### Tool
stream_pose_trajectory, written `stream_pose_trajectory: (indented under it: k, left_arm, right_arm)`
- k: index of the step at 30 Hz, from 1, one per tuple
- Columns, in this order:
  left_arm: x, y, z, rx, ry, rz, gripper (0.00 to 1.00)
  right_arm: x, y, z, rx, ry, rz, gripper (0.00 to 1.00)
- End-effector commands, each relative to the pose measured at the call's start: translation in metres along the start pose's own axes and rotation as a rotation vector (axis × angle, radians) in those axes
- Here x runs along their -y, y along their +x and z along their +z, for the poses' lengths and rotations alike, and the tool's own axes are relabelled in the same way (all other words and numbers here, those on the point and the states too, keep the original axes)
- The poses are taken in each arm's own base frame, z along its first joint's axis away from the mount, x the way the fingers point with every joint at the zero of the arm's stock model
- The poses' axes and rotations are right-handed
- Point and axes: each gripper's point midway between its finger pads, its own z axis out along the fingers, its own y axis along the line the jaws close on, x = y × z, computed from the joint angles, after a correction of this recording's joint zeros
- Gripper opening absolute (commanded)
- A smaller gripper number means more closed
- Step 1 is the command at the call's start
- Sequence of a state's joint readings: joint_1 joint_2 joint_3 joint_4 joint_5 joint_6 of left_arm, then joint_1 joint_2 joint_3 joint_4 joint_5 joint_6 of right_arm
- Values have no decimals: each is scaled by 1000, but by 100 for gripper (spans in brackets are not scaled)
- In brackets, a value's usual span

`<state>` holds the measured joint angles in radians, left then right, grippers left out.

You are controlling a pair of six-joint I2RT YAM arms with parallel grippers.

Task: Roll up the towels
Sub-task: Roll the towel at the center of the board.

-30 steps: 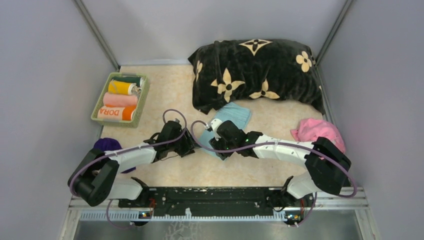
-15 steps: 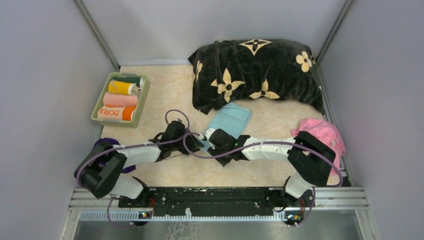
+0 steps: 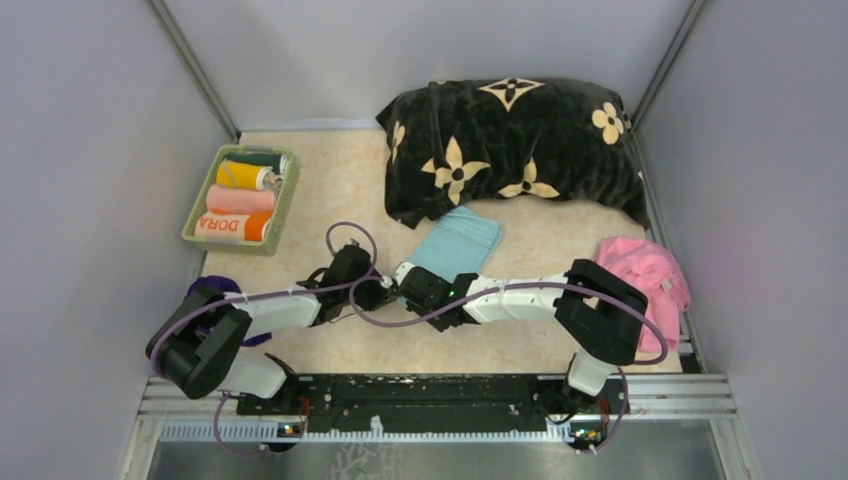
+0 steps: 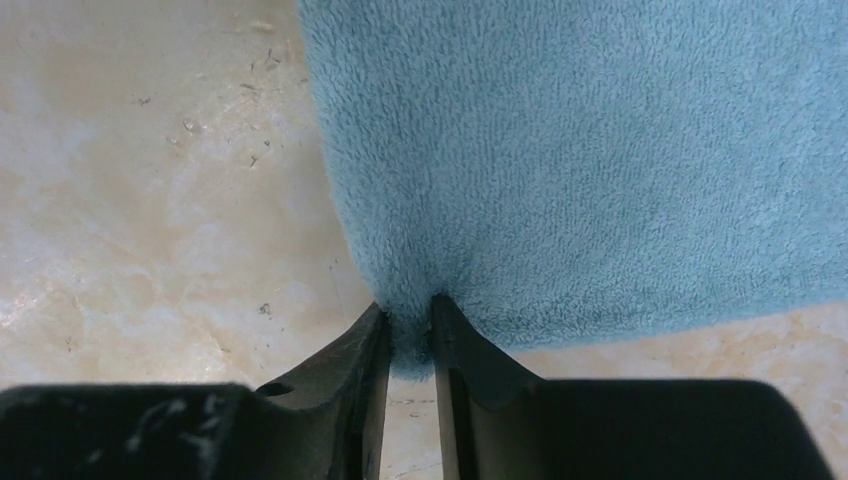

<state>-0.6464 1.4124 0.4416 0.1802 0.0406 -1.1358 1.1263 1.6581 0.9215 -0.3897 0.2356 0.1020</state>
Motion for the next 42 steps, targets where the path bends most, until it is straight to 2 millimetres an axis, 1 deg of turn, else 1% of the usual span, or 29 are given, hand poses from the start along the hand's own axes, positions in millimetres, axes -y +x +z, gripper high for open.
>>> stream_pose_trajectory:
  k: [1,3,5,7,8,9,10,11,13,16,19,22,23,26,29,35,37,38,42]
  left_arm:
    - [-70,-2,-11,43,-272,71,11]
    - [-74,-7,-15,57,-293,81,7]
    - [-78,-12,-19,64,-306,81,7]
    - [-79,-18,-24,77,-308,79,9]
    - [-78,-21,-26,85,-303,78,11]
    - [-76,-23,-29,92,-295,78,16]
    - [-72,-27,-31,103,-281,80,19]
    - [-67,-30,-33,112,-265,84,22]
    - [-59,-33,-35,119,-238,93,28]
    - [-46,-38,-40,120,-209,93,37]
    - [-33,-43,-48,137,-164,95,48]
    - [-24,-47,-58,155,-135,112,56]
    - [-23,-47,-60,151,-130,117,58]
    - [-18,-39,-66,119,-96,124,64]
    - [-16,-30,-69,88,-50,111,67]
    - [-21,-14,-72,63,29,90,67]
    - [-20,-11,-71,50,47,92,66]
    - [-19,-9,-71,42,60,93,66]
    - [-15,-3,-66,17,98,89,65]
  right_arm:
    - [-7,43,15,-158,-6,-59,17]
    - [-14,36,12,-129,-53,-53,8]
    - [-23,29,8,-91,-107,-40,0]
    - [-32,17,3,-39,-162,-22,0]
    - [-37,14,1,-29,-194,-14,0]
    - [-41,5,-5,7,-236,6,0]
    - [-45,-3,-10,37,-275,25,0]
    - [-51,-7,-14,51,-330,46,0]
    - [-55,-14,-17,72,-404,88,0]
    - [-50,-23,-18,91,-462,169,0]
    - [-44,-31,-22,119,-521,238,0]
    - [-41,-36,-28,149,-600,310,0]
    - [-40,-38,-29,166,-627,335,0]
    - [-34,-38,-30,178,-694,418,0]
    - [-27,-36,-29,180,-745,490,0]
    - [-14,-34,-26,166,-821,605,0]
    - [-10,-36,-28,162,-844,632,0]
    - [-10,-33,-22,137,-854,655,0]
    - [-5,-31,-14,104,-859,701,0]
